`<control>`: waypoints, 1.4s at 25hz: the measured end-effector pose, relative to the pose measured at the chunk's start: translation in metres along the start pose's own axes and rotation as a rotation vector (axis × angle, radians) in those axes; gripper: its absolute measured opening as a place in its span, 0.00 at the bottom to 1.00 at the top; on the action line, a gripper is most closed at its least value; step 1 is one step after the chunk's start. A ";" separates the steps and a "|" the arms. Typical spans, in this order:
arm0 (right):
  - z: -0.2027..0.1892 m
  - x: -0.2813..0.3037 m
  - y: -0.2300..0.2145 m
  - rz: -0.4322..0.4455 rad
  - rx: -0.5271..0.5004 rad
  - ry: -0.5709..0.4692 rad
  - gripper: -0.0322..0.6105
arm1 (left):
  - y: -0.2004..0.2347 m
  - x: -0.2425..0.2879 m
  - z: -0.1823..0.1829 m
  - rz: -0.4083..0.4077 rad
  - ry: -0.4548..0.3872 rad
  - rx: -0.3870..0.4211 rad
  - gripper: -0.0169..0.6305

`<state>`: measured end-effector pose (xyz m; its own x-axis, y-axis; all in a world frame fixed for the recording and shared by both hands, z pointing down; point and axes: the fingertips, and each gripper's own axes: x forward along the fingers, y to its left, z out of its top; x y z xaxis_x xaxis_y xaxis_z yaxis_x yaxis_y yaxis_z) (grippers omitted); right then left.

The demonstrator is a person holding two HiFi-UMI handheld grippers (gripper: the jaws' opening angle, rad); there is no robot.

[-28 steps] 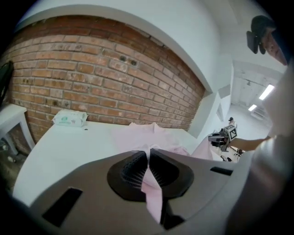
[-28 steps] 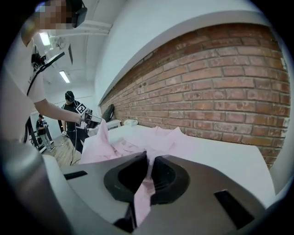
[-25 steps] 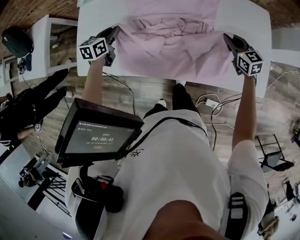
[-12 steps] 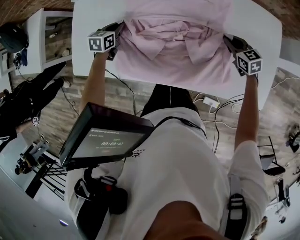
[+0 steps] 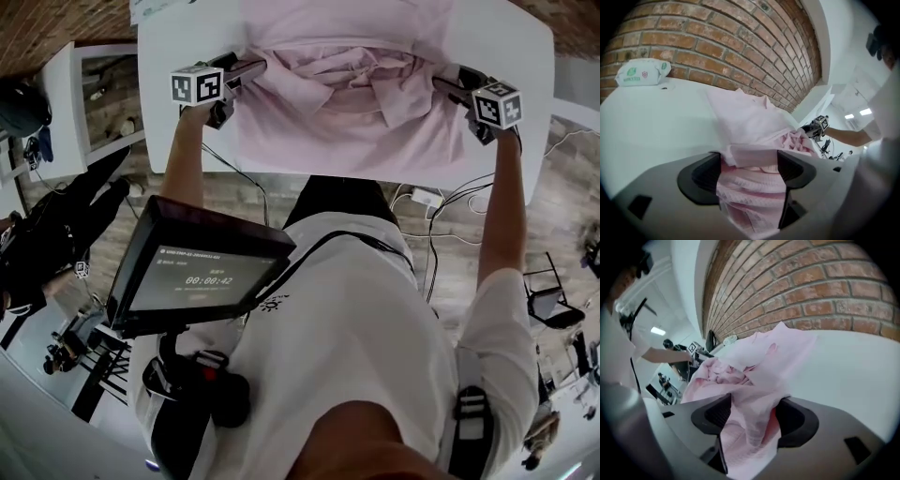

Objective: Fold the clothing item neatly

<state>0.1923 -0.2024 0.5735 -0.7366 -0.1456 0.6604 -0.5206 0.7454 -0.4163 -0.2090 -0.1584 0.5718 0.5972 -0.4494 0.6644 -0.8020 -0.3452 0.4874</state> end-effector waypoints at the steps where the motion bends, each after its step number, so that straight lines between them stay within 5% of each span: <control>1: 0.003 -0.002 -0.001 0.027 0.069 -0.022 0.49 | 0.003 -0.001 0.000 -0.027 0.001 -0.027 0.58; 5: 0.013 -0.027 -0.006 0.124 0.301 -0.122 0.61 | -0.009 0.000 0.006 -0.121 0.020 -0.067 0.69; 9: 0.010 -0.027 -0.003 0.114 0.278 -0.121 0.81 | -0.025 0.008 0.008 -0.160 0.054 0.011 0.91; 11: 0.012 -0.014 0.002 0.122 0.284 -0.134 0.89 | -0.018 0.011 0.004 -0.159 0.078 0.045 0.93; 16: 0.019 -0.015 0.014 0.090 0.239 -0.111 0.89 | -0.017 -0.007 0.009 -0.197 0.070 0.076 0.93; 20: 0.022 -0.050 0.021 0.051 0.225 -0.139 0.89 | -0.029 -0.029 0.013 -0.214 0.018 0.023 0.93; 29: 0.016 -0.053 0.009 -0.034 0.114 -0.026 0.89 | -0.010 -0.043 0.035 -0.193 -0.038 -0.062 0.92; 32: 0.010 -0.052 0.001 -0.068 0.111 -0.017 0.89 | 0.001 -0.049 0.040 -0.088 -0.063 0.026 0.54; 34: 0.010 -0.052 -0.002 -0.087 0.086 -0.012 0.89 | 0.006 -0.055 0.046 -0.018 -0.100 0.080 0.12; 35: 0.012 -0.055 -0.004 -0.101 0.072 -0.018 0.86 | 0.007 -0.056 0.047 -0.002 -0.112 0.096 0.03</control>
<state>0.2291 -0.2051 0.5313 -0.6862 -0.2292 0.6904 -0.6216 0.6777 -0.3928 -0.2477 -0.1743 0.5107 0.6004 -0.5360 0.5935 -0.7995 -0.4208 0.4287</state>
